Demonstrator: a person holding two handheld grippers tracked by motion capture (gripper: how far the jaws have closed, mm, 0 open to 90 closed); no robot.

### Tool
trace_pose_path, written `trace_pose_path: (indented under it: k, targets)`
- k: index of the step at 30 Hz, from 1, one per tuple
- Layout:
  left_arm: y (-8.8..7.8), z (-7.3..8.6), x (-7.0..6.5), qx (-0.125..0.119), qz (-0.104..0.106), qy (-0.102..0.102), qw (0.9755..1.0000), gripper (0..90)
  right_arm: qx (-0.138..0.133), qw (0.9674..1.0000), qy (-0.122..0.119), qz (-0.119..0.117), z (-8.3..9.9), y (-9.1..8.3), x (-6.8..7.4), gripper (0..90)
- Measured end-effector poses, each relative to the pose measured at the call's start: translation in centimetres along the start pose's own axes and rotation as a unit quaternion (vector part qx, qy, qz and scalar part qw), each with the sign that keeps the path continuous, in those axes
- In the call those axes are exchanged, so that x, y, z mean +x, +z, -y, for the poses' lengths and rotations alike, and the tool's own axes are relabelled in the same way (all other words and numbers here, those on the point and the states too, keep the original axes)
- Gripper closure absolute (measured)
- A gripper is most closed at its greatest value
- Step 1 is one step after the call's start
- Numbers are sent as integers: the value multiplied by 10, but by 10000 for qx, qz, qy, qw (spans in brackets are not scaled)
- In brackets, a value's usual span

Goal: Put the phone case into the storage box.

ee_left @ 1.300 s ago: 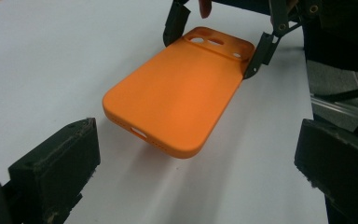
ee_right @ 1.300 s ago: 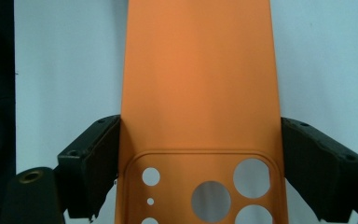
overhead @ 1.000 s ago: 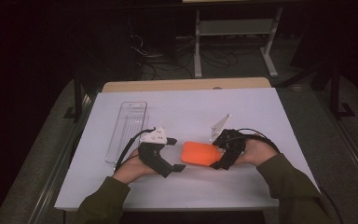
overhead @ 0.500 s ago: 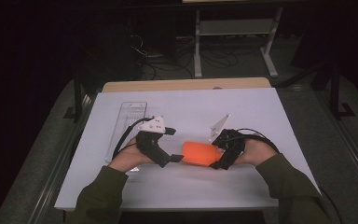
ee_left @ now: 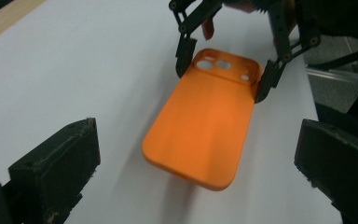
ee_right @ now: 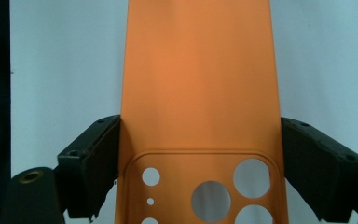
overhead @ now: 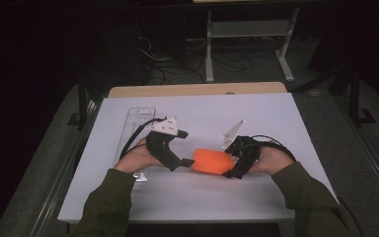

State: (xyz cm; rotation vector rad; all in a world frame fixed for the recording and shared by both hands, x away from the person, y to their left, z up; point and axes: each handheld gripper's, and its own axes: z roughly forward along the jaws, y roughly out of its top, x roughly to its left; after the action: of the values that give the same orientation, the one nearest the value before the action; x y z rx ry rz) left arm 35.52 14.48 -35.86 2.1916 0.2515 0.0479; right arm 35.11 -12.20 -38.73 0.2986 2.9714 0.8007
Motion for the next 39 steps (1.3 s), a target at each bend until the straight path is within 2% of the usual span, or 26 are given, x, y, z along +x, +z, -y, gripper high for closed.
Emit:
trace_pose_path:
  k: [3, 8, 16, 24, 26, 31, 39]
  targets:
    - [1, 0, -1, 35, 53, 65, 10000, 0, 20, 10000, -24, -14, 0, 1, 0, 150]
    - [9, -2, -7, 282, 130, 158, 9994, 0, 48, 10000, -63, -41, -2, 3, 4, 150]
    - [16, -3, -12, 446, 213, 239, 9985, 0, 63, 9999, -126, -57, -6, 4, 8, 150]
    - [24, -2, -15, 703, 258, 316, 9967, 0, 76, 9996, -249, -127, -11, 7, 14, 150]
    - [25, -2, -15, 754, 278, 394, 9960, 0, 75, 9995, -265, -132, -12, 8, 14, 150]
    - [29, -1, -17, 779, 299, 378, 9958, 0, 73, 9996, -238, -163, -13, 8, 16, 150]
    - [36, -1, -20, 918, 378, 536, 9936, 0, 73, 9993, -318, -199, -17, 10, 19, 150]
